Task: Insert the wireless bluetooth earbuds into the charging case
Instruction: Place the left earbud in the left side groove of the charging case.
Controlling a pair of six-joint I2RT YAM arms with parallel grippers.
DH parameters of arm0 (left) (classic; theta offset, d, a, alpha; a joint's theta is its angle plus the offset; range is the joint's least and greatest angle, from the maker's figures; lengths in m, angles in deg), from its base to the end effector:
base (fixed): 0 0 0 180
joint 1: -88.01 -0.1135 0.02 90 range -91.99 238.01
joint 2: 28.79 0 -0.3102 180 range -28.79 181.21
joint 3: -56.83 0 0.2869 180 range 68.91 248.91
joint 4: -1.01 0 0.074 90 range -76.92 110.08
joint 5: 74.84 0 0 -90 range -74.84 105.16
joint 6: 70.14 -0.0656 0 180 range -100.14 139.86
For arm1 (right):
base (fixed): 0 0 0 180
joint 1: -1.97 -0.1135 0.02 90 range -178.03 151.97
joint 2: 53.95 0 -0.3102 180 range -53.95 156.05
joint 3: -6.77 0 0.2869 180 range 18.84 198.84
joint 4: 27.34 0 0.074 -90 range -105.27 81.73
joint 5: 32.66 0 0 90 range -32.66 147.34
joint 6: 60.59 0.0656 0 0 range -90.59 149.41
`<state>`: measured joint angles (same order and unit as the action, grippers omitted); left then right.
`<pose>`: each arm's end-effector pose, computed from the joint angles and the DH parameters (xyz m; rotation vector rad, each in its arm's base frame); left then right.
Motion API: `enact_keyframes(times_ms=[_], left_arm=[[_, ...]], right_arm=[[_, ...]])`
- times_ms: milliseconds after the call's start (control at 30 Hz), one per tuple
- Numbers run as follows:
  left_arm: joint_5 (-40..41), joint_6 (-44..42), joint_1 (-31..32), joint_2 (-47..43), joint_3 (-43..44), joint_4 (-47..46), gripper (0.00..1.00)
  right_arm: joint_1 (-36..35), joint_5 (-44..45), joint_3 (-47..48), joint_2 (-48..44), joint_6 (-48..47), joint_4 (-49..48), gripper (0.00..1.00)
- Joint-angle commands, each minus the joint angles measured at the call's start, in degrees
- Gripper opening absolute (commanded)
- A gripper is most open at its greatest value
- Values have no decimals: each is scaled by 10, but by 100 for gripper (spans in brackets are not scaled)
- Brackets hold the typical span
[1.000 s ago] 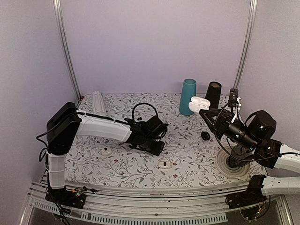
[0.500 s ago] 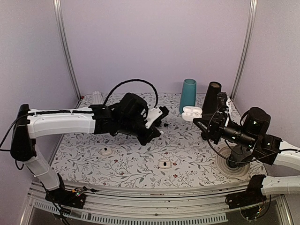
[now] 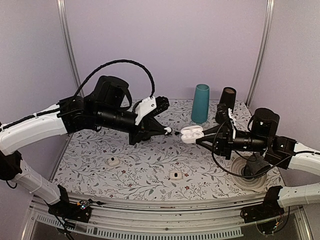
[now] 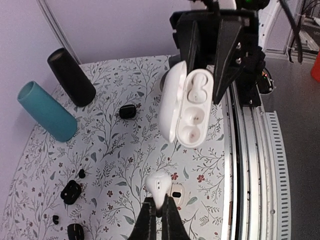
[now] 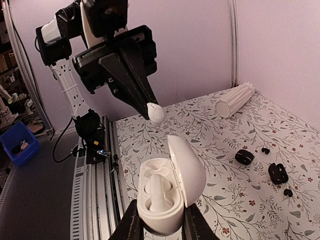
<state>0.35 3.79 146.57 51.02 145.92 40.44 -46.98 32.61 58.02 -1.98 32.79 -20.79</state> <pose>0.1772 -0.3219 0.3961 1.4336 1.6151 -0.7101 0.1424 0.2053 0.3373 -0.9984 1.4965 1.0334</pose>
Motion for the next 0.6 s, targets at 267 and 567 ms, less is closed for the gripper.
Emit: enact_keyframes(times_ms=[267, 567], left_arm=[[-45, -64, 41, 49, 114, 106, 0], [-11, -60, 48, 109, 171, 166, 0]], right_arm=[[2, -64, 49, 50, -27, 7, 4], [-1, -78, 64, 69, -28, 4, 4]])
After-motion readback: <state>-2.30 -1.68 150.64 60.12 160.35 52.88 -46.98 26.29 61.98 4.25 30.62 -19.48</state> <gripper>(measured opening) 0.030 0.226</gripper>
